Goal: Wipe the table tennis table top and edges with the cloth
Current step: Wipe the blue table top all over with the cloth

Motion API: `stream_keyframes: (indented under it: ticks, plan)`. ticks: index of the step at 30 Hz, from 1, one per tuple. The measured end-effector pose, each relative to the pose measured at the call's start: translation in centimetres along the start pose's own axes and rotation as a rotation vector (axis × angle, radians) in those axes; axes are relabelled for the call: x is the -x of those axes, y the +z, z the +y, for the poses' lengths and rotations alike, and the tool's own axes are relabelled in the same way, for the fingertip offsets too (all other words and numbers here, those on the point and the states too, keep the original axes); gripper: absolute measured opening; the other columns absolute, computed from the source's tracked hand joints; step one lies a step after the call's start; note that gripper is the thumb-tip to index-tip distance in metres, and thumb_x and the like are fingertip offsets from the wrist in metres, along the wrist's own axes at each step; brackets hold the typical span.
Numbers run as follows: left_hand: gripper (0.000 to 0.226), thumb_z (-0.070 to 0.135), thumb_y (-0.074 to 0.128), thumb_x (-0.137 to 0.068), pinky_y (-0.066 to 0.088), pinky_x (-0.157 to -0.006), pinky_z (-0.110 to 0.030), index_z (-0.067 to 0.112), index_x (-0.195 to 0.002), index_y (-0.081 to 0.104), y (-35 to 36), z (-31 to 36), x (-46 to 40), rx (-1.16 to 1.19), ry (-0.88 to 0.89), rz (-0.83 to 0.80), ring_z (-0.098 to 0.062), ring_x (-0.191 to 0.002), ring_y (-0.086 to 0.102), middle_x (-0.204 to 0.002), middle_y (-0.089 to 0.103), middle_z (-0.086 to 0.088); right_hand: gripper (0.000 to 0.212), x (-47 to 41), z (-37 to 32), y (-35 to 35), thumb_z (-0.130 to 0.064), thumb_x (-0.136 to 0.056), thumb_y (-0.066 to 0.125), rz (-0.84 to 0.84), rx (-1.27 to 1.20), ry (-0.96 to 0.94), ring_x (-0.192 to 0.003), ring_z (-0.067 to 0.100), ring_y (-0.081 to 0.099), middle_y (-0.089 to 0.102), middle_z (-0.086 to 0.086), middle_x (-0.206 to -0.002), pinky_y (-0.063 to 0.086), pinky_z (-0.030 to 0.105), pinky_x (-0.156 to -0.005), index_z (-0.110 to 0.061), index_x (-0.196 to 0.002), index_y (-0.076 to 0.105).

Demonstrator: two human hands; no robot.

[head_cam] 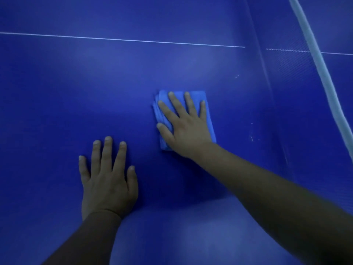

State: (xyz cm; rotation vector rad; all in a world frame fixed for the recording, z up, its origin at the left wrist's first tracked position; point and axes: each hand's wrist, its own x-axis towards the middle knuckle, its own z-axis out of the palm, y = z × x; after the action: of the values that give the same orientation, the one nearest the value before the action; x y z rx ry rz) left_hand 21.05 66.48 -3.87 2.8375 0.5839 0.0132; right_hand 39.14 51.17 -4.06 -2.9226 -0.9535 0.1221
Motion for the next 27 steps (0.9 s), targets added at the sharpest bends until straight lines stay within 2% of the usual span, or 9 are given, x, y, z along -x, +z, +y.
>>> stream_keyframes:
  ticks: [4,7,12,14,16,18,20,24,27]
  plan:
    - [0.065,0.042,0.031,-0.096,0.001,-0.121,-0.055,0.013,-0.153,0.038,0.1,0.0,-0.1,-0.037,0.012,0.006,-0.034,-0.153,0.016,-0.163,0.027,-0.014,0.062,-9.7,2.5,-1.4,-0.061,-0.102,0.025,-0.070,0.015,0.078,-0.155,0.032,0.002,0.009,-0.007,-0.169,0.002,0.065,-0.119,-0.039,-0.160,0.016]
    - [0.065,0.043,0.031,-0.095,-0.002,-0.122,-0.052,0.014,-0.153,0.038,0.2,-0.1,0.0,-0.040,0.011,0.004,-0.034,-0.153,0.015,-0.163,0.027,-0.013,0.063,-14.4,6.5,-2.4,-0.062,-0.101,0.023,-0.081,-0.008,0.236,-0.155,0.030,0.000,0.004,-0.008,-0.169,0.000,0.065,-0.119,-0.039,-0.160,0.014]
    - [0.066,0.042,0.032,-0.094,-0.002,-0.122,-0.053,0.012,-0.152,0.040,0.1,-0.1,0.1,-0.035,0.017,-0.011,-0.034,-0.153,0.016,-0.163,0.028,-0.014,0.065,-10.7,11.9,-2.4,-0.060,-0.101,0.025,0.001,-0.074,0.584,-0.155,0.033,0.001,0.005,-0.006,-0.170,0.001,0.068,-0.118,-0.037,-0.160,0.015]
    - [0.066,0.043,0.033,-0.094,0.000,-0.122,-0.054,0.012,-0.152,0.040,0.1,-0.3,-0.1,-0.030,0.017,-0.019,-0.034,-0.154,0.014,-0.163,0.027,-0.014,0.065,-9.1,9.8,-1.9,-0.061,-0.101,0.026,0.005,-0.042,0.560,-0.155,0.034,0.000,0.004,-0.005,-0.170,0.000,0.069,-0.117,-0.036,-0.160,0.014]
    - [0.067,0.043,0.034,-0.092,0.003,-0.121,-0.057,0.012,-0.151,0.041,0.1,-0.3,-0.1,-0.022,0.017,-0.014,-0.034,-0.153,0.015,-0.163,0.027,-0.014,0.065,-9.9,7.2,-1.8,-0.061,-0.101,0.025,-0.022,-0.036,0.423,-0.155,0.034,-0.002,0.003,-0.006,-0.170,-0.002,0.067,-0.118,-0.037,-0.160,0.013]
    - [0.068,0.043,0.035,-0.091,0.007,-0.119,-0.061,0.012,-0.151,0.041,0.2,-0.3,-0.1,-0.020,0.018,-0.008,-0.035,-0.153,0.016,-0.163,0.027,-0.014,0.064,-12.5,5.7,-2.1,-0.061,-0.101,0.024,-0.047,-0.023,0.282,-0.155,0.033,-0.002,0.004,-0.006,-0.170,0.000,0.067,-0.118,-0.038,-0.160,0.013]
    - [0.068,0.043,0.035,-0.091,0.008,-0.119,-0.062,0.012,-0.151,0.041,0.3,-0.3,-0.1,-0.031,0.015,-0.010,-0.035,-0.153,0.016,-0.163,0.027,-0.014,0.063,-16.2,6.2,-2.5,-0.061,-0.101,0.024,-0.051,-0.007,0.243,-0.155,0.032,0.002,0.008,-0.006,-0.169,0.003,0.067,-0.118,-0.038,-0.160,0.015]
    - [0.068,0.042,0.035,-0.091,0.006,-0.120,-0.060,0.011,-0.151,0.041,0.6,-0.4,-0.1,-0.047,0.024,0.004,-0.035,-0.153,0.017,-0.163,0.027,-0.014,0.065,-21.4,12.0,-3.7,-0.061,-0.100,0.022,-0.079,-0.063,0.395,-0.154,0.035,0.000,0.005,-0.006,-0.169,0.001,0.069,-0.117,-0.038,-0.160,0.014]
    - [0.068,0.043,0.035,-0.091,0.006,-0.120,-0.060,0.012,-0.151,0.041,0.6,-0.4,-0.1,-0.022,0.018,0.012,-0.035,-0.153,0.018,-0.163,0.027,-0.013,0.066,-19.1,16.7,-3.8,-0.062,-0.096,0.022,-0.023,-0.102,0.591,-0.153,0.039,0.001,0.006,-0.002,-0.169,0.000,0.071,-0.115,-0.038,-0.158,0.020]
